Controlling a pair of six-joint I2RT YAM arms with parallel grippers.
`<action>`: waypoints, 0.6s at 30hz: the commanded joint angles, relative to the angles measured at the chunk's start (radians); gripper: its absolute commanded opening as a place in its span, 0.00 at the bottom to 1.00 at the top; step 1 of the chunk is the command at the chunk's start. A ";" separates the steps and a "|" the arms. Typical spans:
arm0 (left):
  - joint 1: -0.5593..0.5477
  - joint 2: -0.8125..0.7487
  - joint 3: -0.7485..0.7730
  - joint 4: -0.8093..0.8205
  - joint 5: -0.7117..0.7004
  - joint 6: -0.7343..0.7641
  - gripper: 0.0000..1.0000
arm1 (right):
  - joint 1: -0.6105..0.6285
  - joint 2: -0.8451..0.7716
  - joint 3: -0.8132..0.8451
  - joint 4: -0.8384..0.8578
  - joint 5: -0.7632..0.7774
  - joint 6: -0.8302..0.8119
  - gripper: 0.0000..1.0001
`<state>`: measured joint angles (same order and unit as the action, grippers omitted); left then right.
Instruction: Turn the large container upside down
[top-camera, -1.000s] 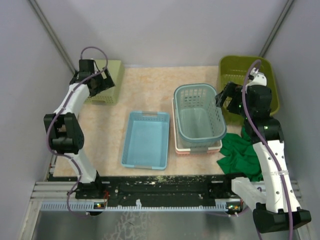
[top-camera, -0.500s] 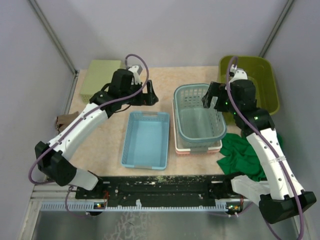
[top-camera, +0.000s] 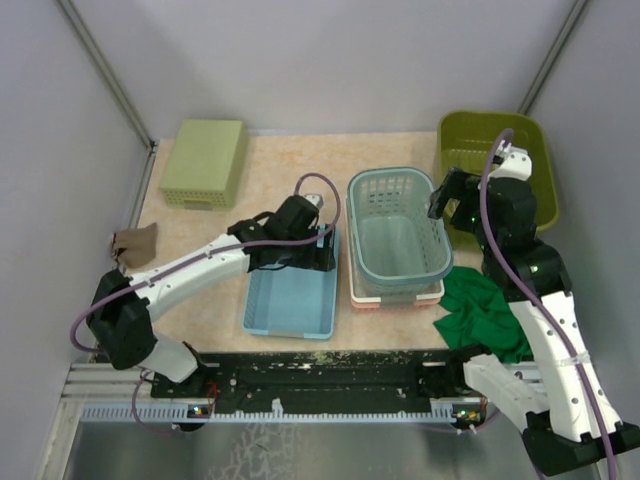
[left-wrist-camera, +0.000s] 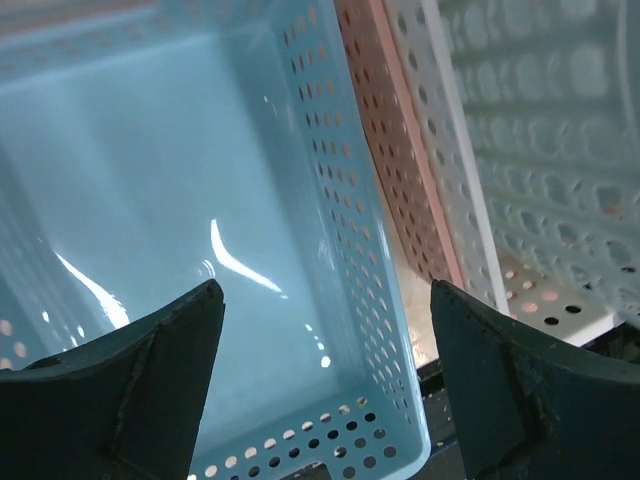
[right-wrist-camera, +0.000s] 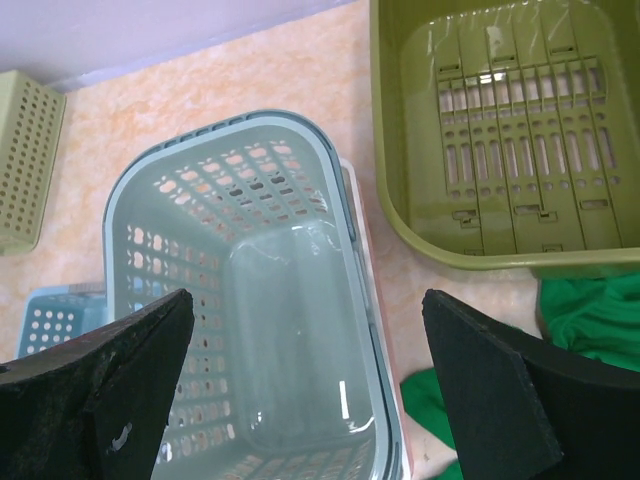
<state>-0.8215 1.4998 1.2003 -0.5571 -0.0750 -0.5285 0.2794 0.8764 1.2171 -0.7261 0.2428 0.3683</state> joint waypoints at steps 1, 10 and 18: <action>-0.051 0.000 -0.051 0.036 -0.013 -0.073 0.88 | 0.002 -0.004 -0.004 0.041 0.041 0.009 0.97; -0.096 0.095 -0.083 0.130 0.017 -0.091 0.82 | 0.002 0.004 -0.014 0.040 0.016 0.023 0.97; -0.103 0.163 -0.086 0.132 0.002 -0.117 0.65 | 0.002 0.012 -0.011 0.032 0.030 0.018 0.97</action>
<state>-0.9146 1.6592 1.1275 -0.4496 -0.0662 -0.6178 0.2794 0.8909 1.1973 -0.7261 0.2607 0.3859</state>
